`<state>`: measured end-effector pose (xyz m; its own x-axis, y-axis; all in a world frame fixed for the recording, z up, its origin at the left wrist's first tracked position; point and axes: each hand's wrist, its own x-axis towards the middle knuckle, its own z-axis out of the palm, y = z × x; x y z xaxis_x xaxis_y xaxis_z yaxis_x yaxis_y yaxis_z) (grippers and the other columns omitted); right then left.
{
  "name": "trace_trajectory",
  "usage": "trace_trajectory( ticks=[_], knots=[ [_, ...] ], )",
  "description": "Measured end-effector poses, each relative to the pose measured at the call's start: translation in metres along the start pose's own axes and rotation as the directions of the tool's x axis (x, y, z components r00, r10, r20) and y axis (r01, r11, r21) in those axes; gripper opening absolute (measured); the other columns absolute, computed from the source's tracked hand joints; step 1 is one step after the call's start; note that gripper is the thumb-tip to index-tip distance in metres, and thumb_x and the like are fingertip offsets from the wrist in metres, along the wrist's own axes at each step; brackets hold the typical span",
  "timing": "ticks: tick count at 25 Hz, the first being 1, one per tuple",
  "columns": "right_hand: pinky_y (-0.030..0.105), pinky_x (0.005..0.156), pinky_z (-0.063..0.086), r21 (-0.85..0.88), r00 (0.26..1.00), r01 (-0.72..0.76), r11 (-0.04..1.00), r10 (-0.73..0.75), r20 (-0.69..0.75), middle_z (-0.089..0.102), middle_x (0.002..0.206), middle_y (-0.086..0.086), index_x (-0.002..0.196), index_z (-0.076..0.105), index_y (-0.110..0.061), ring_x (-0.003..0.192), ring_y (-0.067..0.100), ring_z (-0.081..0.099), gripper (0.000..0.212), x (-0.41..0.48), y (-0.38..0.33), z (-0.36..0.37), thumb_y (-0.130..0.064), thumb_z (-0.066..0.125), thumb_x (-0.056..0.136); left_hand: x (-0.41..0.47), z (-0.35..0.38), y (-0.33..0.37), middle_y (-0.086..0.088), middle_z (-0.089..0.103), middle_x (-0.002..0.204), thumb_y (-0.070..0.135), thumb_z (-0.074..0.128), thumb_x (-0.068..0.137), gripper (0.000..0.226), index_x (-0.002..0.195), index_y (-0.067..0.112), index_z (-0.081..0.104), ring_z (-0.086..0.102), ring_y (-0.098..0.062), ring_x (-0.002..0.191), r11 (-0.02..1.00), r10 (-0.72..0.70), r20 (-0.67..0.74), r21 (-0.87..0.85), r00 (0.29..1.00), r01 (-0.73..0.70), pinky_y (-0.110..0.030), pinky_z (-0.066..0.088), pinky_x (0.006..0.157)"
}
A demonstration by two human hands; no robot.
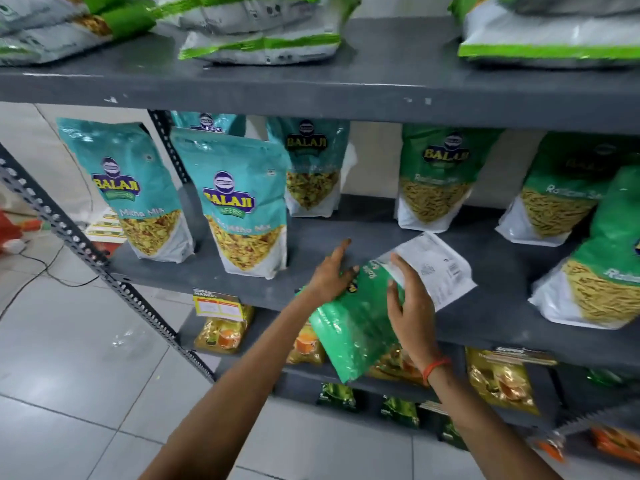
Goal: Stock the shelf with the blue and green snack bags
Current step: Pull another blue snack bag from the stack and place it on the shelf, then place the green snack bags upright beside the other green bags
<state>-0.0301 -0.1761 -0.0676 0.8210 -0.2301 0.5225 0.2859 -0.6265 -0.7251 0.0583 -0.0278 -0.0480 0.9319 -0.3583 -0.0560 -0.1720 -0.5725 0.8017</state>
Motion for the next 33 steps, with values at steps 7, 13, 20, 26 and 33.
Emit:
trace_trajectory(
  ticks=[7, 13, 20, 26, 33],
  knots=[
    [0.038, 0.119, 0.016, -0.408, 0.901, 0.382, 0.829, -0.236, 0.363, 0.037, 0.149, 0.012, 0.14, 0.037, -0.005, 0.143, 0.021, 0.022, 0.056, -0.025, 0.084, -0.063, -0.004, 0.048, 0.085, 0.036, -0.002, 0.003, -0.004, 0.063, 0.09, 0.0, 0.055, 0.088, 0.025, 0.11, -0.01, 0.057, 0.062, 0.005, 0.069, 0.996, -0.062, 0.173, 0.069, 0.983, 0.051, -0.001, 0.042, 0.064],
    [0.022, 0.116, 0.024, -0.218, 0.941, 0.296, 0.93, -0.244, 0.234, 0.055, 0.137, 0.006, 0.127, 0.056, -0.009, 0.133, 0.018, 0.045, 0.043, -0.019, 0.087, -0.074, 0.006, 0.055, 0.086, 0.022, -0.024, 0.003, 0.012, 0.073, 0.063, 0.001, 0.066, 0.079, 0.018, 0.077, 0.017, 0.074, 0.062, -0.001, 0.062, 0.958, -0.217, 0.268, -0.127, 0.939, 0.258, -0.015, 0.048, 0.062],
    [0.014, 0.098, 0.044, 0.147, 0.99, -0.008, 0.989, -0.012, 0.137, 0.065, 0.119, 0.004, 0.117, 0.065, -0.009, 0.11, -0.009, 0.056, 0.028, 0.052, 0.064, -0.112, -0.008, 0.052, 0.091, -0.006, 0.004, 0.018, 0.005, 0.076, 0.095, 0.005, 0.028, 0.098, 0.031, 0.113, 0.014, 0.053, 0.068, -0.003, 0.088, 0.641, -0.303, 0.194, -0.682, 0.933, 0.35, -0.024, 0.049, 0.091],
    [0.028, 0.087, 0.05, 0.379, 0.932, -0.363, 0.851, 0.334, 0.144, 0.067, 0.107, 0.009, 0.112, 0.064, -0.001, 0.092, 0.014, 0.063, 0.024, 0.093, 0.052, -0.133, -0.01, 0.054, 0.091, 0.016, 0.041, 0.055, 0.005, 0.073, 0.065, -0.003, 0.046, 0.091, 0.03, 0.076, 0.014, 0.066, 0.063, -0.015, 0.079, 0.443, -0.257, 0.039, -0.883, 0.966, 0.154, -0.027, 0.056, 0.074],
    [0.021, 0.067, 0.056, 0.392, 0.787, -0.614, 0.685, 0.49, 0.375, 0.068, 0.084, -0.004, 0.091, 0.062, -0.014, 0.07, 0.003, 0.067, 0.01, 0.076, 0.022, -0.177, -0.014, 0.052, 0.092, -0.017, 0.026, 0.109, -0.005, 0.065, 0.082, 0.017, 0.045, 0.096, 0.016, 0.084, 0.009, 0.053, 0.063, -0.016, 0.072, 0.733, -0.131, -0.174, -0.68, 0.976, -0.023, -0.027, 0.056, 0.063]
  ],
)
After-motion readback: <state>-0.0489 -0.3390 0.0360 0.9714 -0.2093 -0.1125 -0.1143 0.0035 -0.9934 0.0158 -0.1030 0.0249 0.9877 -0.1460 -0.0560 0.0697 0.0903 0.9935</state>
